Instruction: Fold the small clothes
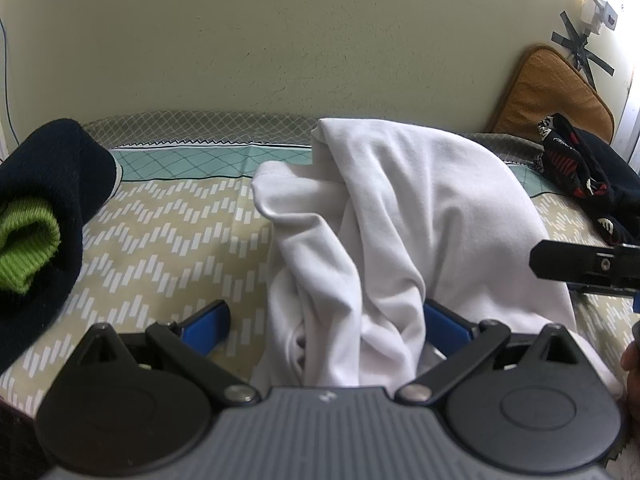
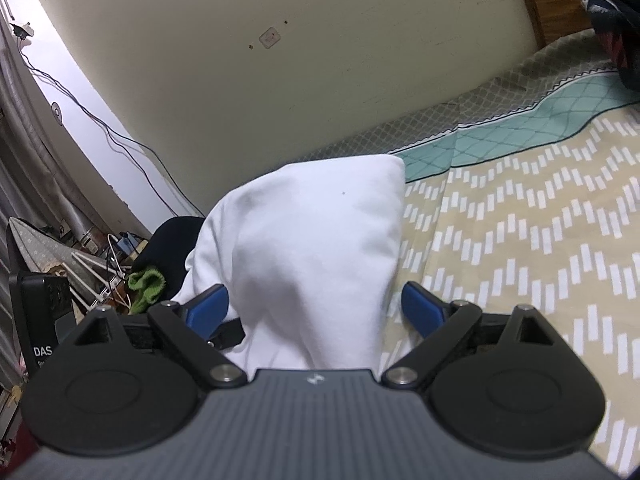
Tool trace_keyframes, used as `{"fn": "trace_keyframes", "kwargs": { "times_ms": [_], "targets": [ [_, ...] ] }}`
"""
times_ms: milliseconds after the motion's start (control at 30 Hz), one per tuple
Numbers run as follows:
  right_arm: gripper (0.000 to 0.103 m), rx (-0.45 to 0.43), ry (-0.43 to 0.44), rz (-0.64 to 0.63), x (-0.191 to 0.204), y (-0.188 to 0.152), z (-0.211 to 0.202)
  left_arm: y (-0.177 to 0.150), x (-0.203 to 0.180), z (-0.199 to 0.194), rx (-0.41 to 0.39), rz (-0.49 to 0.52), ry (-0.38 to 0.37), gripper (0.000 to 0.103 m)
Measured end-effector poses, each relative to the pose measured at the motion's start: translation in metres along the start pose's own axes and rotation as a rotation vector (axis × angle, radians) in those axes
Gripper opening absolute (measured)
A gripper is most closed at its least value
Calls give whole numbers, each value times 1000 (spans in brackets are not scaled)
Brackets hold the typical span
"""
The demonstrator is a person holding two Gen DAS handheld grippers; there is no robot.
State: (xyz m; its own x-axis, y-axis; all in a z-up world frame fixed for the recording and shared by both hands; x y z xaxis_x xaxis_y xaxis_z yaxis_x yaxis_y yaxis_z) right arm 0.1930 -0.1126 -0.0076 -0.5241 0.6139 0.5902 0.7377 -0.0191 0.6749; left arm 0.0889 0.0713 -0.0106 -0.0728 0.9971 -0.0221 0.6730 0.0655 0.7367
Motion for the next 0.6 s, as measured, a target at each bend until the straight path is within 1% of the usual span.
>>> {"fn": "trace_keyframes", "kwargs": {
  "times_ms": [600],
  "targets": [
    [96,7,-3,-3,1,0,2,0,0,0,-2,-2,2,103]
  ]
}}
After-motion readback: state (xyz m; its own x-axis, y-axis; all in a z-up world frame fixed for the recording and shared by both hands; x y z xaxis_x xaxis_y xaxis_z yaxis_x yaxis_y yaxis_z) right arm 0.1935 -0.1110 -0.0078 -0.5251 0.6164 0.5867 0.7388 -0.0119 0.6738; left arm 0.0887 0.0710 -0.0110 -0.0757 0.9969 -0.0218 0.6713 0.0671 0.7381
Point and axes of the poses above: each gripper's, at about its wrist camera, not at the fingertips, and z roughly the way its jaws point, x to its left, y to its top, the point moved 1 cm from there along z, roughly the way its jaws point
